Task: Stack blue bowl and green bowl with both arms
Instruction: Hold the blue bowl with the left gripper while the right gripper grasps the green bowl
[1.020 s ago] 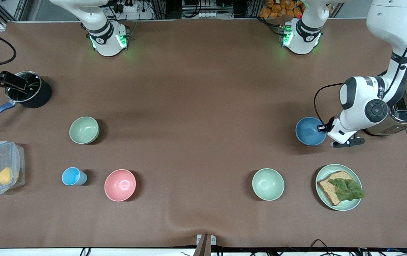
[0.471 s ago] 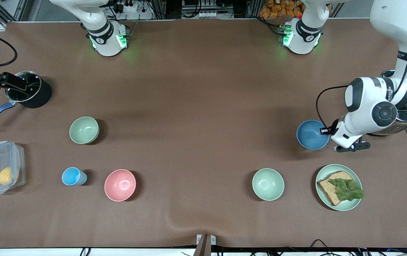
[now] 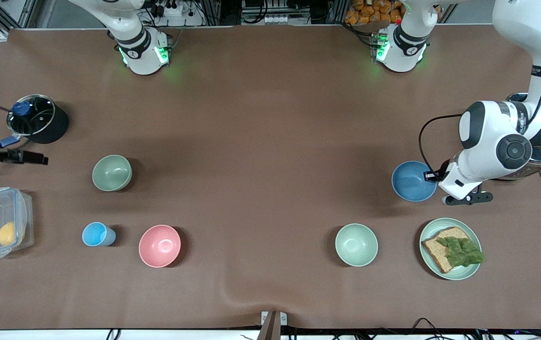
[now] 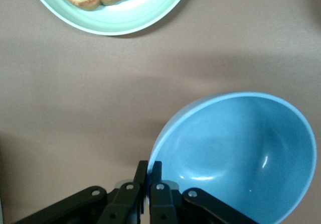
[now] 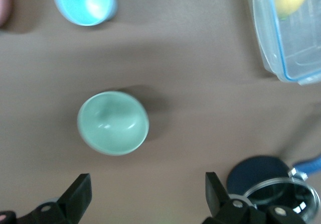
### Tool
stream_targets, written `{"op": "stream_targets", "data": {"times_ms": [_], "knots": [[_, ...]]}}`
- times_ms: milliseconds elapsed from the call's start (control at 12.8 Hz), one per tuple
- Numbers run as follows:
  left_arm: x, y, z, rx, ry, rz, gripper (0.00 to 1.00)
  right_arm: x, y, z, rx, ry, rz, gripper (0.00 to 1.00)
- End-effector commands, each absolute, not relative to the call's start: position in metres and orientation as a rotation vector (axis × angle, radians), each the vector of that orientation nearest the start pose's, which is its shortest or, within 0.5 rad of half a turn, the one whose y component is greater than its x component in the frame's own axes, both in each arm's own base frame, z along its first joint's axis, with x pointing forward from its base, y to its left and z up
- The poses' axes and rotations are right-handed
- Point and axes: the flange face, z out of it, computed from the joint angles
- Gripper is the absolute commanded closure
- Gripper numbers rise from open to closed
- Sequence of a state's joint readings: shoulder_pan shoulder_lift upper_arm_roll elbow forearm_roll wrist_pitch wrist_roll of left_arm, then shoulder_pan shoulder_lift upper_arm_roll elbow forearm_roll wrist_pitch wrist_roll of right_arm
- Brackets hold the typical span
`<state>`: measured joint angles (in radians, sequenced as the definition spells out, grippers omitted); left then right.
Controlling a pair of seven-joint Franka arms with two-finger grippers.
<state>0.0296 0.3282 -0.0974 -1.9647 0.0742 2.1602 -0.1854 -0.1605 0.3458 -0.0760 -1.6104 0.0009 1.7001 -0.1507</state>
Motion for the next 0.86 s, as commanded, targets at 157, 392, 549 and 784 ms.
{"op": "stream_targets", "data": {"times_ms": [157,392,549,784], "knots": [[0.603,-0.072,0.315,-3.090,-0.178,0.175,1.00,0.638,-0.133,0.296,-2.976,0.139,0.495,0.00],[0.602,-0.089,0.308,-3.088,-0.232,0.194,1.00,0.634,-0.131,0.247,-2.965,0.143,0.550,0.00],[0.604,-0.102,0.310,-3.087,-0.252,0.184,1.00,0.620,-0.126,0.217,-2.950,0.144,0.603,0.00],[0.604,-0.128,0.311,-3.080,-0.300,0.168,1.00,0.598,-0.114,0.193,-2.920,0.131,0.695,0.00]]}}
